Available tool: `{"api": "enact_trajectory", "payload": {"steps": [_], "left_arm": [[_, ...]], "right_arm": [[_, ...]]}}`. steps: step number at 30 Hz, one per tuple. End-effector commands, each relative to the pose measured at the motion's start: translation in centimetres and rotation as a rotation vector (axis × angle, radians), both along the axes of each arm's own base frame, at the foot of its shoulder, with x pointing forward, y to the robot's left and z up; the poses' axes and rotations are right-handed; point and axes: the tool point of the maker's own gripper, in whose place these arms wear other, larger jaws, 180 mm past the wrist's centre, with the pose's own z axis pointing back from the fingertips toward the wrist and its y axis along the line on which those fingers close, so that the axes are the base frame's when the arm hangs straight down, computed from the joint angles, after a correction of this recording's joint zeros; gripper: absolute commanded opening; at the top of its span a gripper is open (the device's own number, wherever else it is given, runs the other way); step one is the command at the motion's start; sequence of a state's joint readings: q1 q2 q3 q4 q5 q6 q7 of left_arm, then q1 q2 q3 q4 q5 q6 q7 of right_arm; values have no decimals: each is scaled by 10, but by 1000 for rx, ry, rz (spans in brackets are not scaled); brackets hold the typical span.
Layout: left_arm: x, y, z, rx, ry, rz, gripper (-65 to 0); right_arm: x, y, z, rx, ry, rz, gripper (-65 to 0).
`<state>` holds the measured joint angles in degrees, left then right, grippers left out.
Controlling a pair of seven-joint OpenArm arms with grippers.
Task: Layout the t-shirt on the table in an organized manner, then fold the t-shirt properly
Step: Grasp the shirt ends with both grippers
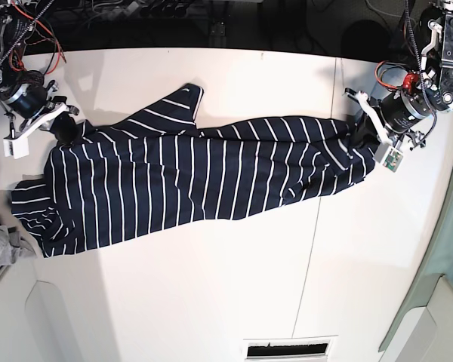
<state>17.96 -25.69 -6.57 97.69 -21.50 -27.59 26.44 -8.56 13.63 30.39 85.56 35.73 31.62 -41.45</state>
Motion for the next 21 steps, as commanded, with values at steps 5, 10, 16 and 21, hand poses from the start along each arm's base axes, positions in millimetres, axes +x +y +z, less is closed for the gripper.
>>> {"api": "enact_trajectory", "payload": {"steps": [5, 10, 16, 21], "left_arm": [[12, 8, 63, 36, -176, 11, -650], [5, 5, 84, 60, -216, -2, -650], [-13, 0, 87, 70, -202, -20, -650], [-14, 1, 85, 70, -195, -18, -650]], "right_arm": [[-18, -32, 56, -43, -141, -44, -650], [-49, -61, 67, -101, -122, -87, -650], [-57, -69, 68, -83, -121, -120, -650], [-37, -40, 54, -26, -123, -57, -352]]}}
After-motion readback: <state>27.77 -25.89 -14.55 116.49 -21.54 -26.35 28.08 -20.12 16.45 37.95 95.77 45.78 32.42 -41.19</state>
